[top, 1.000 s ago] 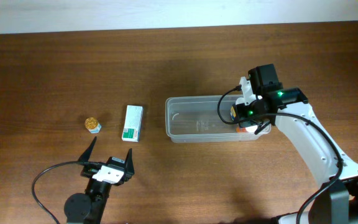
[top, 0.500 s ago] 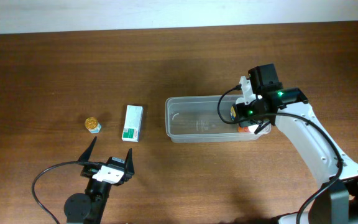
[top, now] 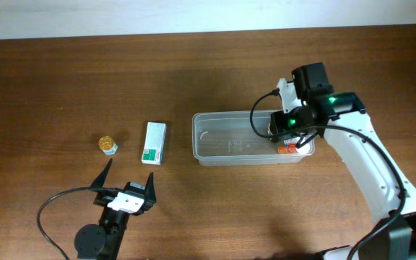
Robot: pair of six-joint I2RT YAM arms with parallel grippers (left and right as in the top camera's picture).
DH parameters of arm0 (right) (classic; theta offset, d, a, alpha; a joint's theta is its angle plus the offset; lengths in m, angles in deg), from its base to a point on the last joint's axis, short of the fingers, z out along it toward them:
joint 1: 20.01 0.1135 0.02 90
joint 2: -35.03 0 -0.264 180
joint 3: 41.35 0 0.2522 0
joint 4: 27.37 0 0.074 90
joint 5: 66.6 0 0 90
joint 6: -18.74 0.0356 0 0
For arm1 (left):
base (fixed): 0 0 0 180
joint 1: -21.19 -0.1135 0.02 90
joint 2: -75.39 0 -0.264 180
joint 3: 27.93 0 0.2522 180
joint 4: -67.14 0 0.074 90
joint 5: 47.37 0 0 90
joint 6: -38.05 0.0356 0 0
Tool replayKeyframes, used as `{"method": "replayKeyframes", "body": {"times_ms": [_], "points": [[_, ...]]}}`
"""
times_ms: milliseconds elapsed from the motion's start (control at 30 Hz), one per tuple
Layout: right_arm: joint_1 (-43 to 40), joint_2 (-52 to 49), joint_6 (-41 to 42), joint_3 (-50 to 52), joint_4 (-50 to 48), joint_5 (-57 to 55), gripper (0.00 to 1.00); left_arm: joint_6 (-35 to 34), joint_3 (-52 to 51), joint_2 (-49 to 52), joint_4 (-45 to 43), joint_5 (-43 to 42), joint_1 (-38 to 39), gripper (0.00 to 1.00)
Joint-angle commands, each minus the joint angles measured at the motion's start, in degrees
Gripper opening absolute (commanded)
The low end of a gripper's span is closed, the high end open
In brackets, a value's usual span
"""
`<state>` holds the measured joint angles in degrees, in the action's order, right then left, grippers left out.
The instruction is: Pack container
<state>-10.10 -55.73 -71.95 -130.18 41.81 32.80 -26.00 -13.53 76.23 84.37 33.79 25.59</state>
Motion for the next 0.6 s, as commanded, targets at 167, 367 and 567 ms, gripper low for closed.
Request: {"method": "replayKeyframes", "body": {"times_ms": [167, 367, 567], "points": [[0.6, 0.2, 0.7, -5.7, 7.4, 7.0, 0.41, 0.3, -0.1, -0.5, 0.3, -0.8, -0.3, 0.99], [0.6, 0.2, 1.4, -5.8, 15.3, 7.1, 0.40, 0.3, -0.1, -0.5, 0.3, -0.8, -0.3, 0.99], [0.6, 0.2, 1.6, -5.8, 16.1, 5.9, 0.41, 0.3, -0.1, -0.5, 0.3, -0.8, -0.3, 1.00]]}}
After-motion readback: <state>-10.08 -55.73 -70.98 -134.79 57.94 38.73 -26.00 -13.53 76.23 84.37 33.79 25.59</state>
